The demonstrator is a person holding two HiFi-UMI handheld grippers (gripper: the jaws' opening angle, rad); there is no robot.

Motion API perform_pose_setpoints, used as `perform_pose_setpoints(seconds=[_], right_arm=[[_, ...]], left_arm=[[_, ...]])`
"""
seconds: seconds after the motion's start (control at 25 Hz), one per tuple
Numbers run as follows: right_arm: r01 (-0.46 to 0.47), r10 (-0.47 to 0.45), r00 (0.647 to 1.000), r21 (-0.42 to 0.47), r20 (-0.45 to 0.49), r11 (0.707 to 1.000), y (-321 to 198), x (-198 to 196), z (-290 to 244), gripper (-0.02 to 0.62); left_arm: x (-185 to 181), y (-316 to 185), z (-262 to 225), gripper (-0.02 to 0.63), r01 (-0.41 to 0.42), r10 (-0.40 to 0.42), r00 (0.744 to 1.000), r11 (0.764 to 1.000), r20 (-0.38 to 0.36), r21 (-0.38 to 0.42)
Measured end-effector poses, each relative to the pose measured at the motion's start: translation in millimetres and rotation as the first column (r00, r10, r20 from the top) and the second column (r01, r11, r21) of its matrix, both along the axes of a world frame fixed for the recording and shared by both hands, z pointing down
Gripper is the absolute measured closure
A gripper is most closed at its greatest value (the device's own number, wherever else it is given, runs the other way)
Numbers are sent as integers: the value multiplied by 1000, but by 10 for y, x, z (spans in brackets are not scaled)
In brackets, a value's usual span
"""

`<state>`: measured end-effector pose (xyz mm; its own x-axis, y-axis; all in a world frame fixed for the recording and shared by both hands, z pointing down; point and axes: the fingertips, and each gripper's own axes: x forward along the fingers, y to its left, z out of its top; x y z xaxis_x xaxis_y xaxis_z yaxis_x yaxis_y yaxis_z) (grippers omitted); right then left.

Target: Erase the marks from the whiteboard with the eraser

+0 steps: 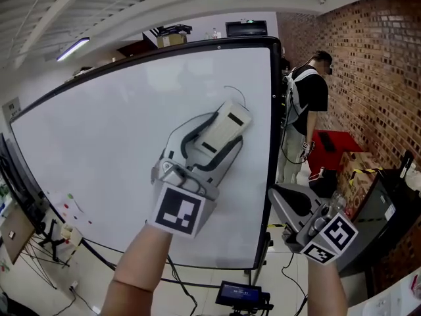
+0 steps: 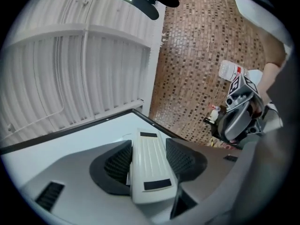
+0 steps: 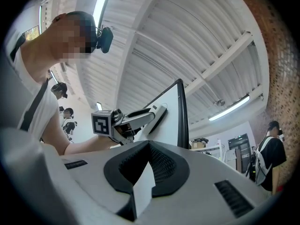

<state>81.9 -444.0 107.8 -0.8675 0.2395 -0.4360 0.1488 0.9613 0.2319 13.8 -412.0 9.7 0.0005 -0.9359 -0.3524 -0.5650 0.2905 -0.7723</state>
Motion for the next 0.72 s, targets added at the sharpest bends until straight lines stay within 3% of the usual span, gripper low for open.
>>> perform_pose_setpoints(seconds=[0.16,0.32,0.52,0.6,0.72], right_arm=[[11,-11,1000,4,-1,1000,71,-46,38,584],[13,-13,1000,4,-1,1000,120,-65,33,584],[15,-15,1000,6,2,1000,169,-88,17,584],[9,-9,1000,1,5,1000,107,-27,33,584],[-3,3,1000,-5,5,1000,74,31,42,584]], left_arm=[[80,-63,252,367,35,-27,998,991,61,-129],[66,-49,152,362,19,-14,999,993,40,-115],[117,-24,-366,360,-27,23,997,998,74,56],[83,38,-626,360,5,-18,997,988,81,157],[-140,290,-895,360,74,-86,996,956,29,283]])
